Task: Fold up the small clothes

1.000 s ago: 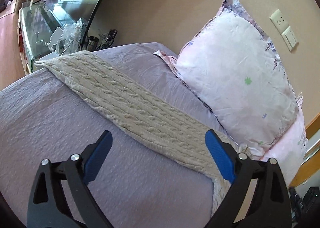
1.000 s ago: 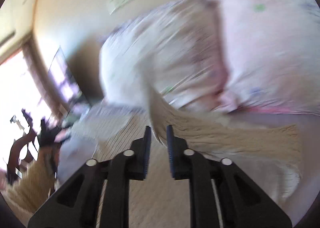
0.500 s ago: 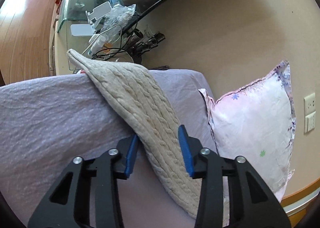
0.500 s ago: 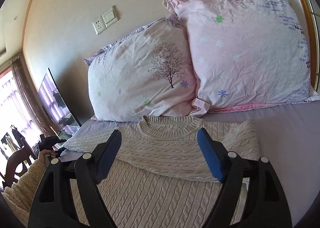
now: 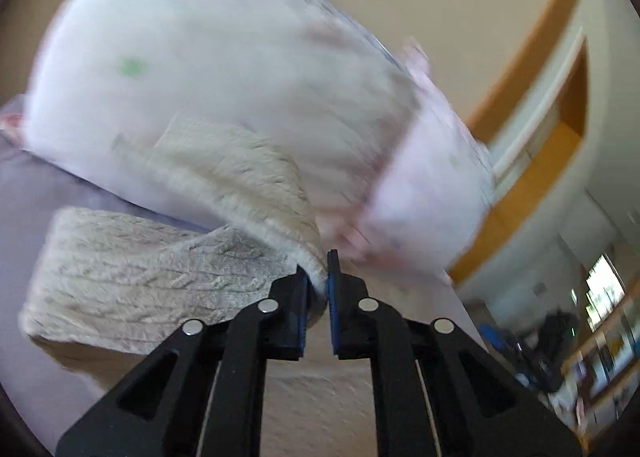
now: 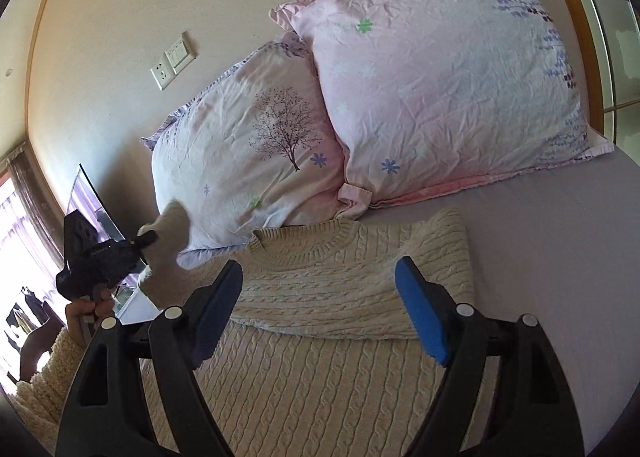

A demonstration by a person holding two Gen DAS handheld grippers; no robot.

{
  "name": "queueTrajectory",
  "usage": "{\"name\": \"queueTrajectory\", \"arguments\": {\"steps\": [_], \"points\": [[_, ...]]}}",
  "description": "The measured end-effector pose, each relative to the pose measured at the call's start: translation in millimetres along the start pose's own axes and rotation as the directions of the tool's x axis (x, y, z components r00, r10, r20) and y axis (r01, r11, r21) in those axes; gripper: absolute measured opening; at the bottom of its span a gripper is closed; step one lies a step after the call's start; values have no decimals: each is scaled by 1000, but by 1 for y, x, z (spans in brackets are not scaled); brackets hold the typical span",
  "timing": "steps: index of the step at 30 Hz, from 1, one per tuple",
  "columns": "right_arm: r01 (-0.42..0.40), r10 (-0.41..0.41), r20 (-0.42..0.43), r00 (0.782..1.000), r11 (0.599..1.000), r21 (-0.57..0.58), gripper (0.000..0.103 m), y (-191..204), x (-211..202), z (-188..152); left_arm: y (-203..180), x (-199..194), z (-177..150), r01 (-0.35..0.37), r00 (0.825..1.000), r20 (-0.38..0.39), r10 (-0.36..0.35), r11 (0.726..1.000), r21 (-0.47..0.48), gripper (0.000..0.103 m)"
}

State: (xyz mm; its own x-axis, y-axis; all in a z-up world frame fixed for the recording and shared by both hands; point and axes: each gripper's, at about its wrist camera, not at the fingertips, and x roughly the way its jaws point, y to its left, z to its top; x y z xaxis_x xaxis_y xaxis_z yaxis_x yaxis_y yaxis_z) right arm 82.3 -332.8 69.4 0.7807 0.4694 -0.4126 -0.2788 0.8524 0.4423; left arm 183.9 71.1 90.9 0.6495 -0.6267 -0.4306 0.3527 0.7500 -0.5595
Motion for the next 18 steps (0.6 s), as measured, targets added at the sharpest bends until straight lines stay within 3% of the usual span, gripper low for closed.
{"name": "queueTrajectory", "arguments": {"steps": [2, 4, 6, 8, 11, 14, 18], "points": [[4, -3, -28, 1000, 1000, 25, 80, -7, -6, -5, -39, 51, -31, 58, 980, -196, -42, 995, 80, 35], [3, -2, -41, 999, 1000, 30, 80, -13, -23, -12, -49, 57, -54, 76, 961, -274, -42, 990, 117, 39], [-5, 6, -50, 999, 1000, 22, 83, -19, -45, -20, -40, 29, -64, 67, 968, -247, -39, 992, 107, 67], [-52, 53, -73, 996, 998, 21, 88, -27, -72, -37, -20, -26, -72, 73, 983, -172, -58, 994, 81, 77], [-166, 172, -136, 976, 985, 49, 90, -34, -107, -69, 8, -110, -92, 110, 989, -103, -103, 992, 58, 83], [-264, 283, -225, 932, 958, 109, 91, -44, -136, -112, 31, -186, -135, 76, 996, -52, -74, 996, 38, 91], [-232, 277, -326, 904, 958, 171, 91, -61, -150, -161, 63, -233, -194, 37, 995, -86, -43, 996, -77, 96]]}}
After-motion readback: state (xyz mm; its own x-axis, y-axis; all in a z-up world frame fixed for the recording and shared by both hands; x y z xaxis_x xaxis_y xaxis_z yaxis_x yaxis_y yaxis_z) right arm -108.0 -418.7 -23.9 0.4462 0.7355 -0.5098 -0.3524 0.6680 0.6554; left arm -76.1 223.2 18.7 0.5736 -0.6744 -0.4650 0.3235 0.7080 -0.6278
